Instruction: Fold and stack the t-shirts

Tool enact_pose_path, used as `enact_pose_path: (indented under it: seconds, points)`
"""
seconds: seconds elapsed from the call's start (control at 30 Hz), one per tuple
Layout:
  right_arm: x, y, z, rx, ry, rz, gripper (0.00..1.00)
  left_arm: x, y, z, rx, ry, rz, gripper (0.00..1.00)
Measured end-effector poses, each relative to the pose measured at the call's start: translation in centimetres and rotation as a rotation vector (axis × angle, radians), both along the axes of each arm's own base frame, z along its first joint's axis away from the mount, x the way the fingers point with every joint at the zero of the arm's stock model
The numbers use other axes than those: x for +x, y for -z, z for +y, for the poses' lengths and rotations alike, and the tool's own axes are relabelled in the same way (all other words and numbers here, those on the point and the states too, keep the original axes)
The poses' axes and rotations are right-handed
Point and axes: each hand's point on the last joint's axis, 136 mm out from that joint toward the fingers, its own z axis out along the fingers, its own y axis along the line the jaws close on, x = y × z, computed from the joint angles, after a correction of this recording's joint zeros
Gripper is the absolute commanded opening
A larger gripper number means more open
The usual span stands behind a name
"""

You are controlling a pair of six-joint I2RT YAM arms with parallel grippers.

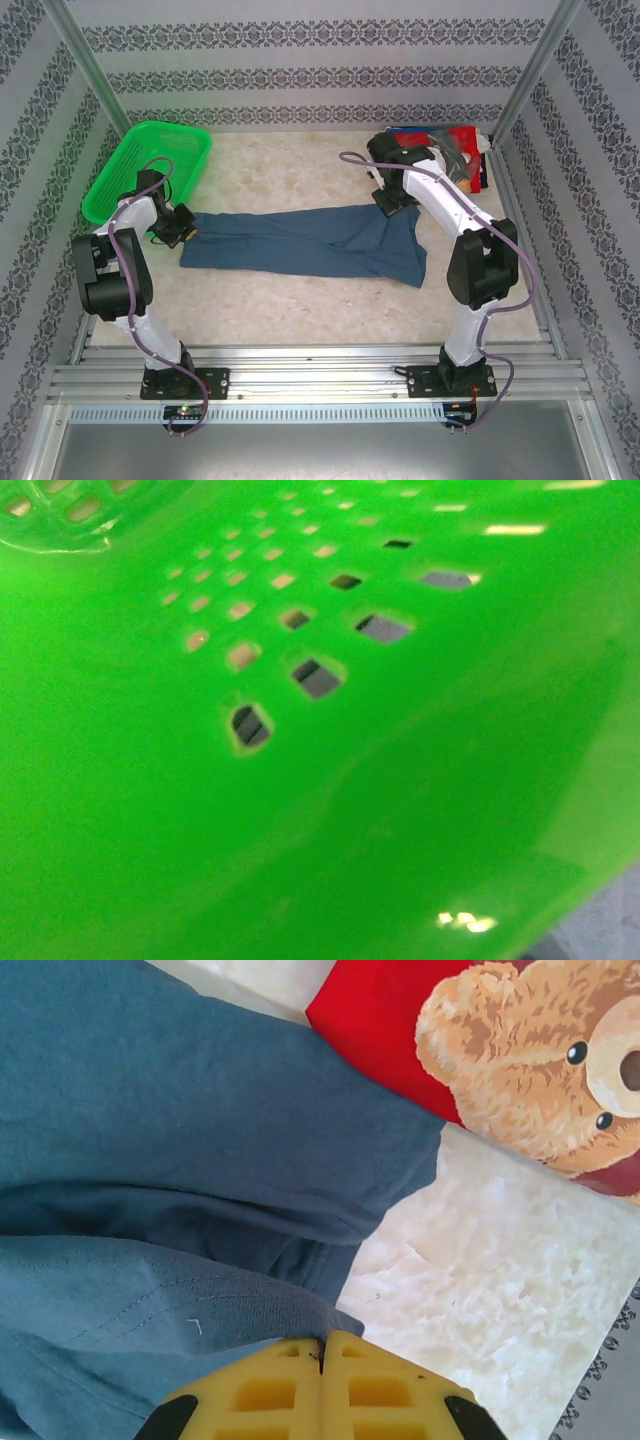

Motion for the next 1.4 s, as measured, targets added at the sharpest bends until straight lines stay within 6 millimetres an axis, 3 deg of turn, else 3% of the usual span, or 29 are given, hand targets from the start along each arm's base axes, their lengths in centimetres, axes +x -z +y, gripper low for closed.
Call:
enact_pose_path:
  seconds: [0.5,0.73,0.87,1.13,1.2,1.3,1.4]
  points:
    - [3.2,-0.2,2.0,-0.017,-0.061,-0.036,0.00,-0.1,0.7,0.0,-0.005,0.000,0.018,0.02]
    - [4.3,1.2,2.5,-0.029,-0.065,-0.020,0.00,0.0,0.9,0.0,-0.008,-0.005,0.020,0.23]
    - [5.0,1.6,2.7,-0.032,-0.065,-0.021,0.01,0.4,0.8,0.1,-0.007,-0.010,0.006,0.40]
    - [6.9,1.9,3.5,-0.027,-0.067,-0.039,0.02,0.9,0.6,0.1,-0.011,-0.025,-0.014,0.67]
    - [7.3,2.2,3.6,-0.027,-0.067,-0.039,0.08,1.0,0.5,0.1,-0.016,-0.027,-0.024,0.69]
    - [7.7,2.7,3.8,-0.029,-0.064,-0.030,0.34,1.1,-0.2,-0.2,-0.027,-0.030,-0.051,0.71]
    - [8.2,2.9,4.0,-0.022,-0.048,-0.026,0.41,0.8,-1.2,-0.6,-0.034,-0.031,-0.084,0.73]
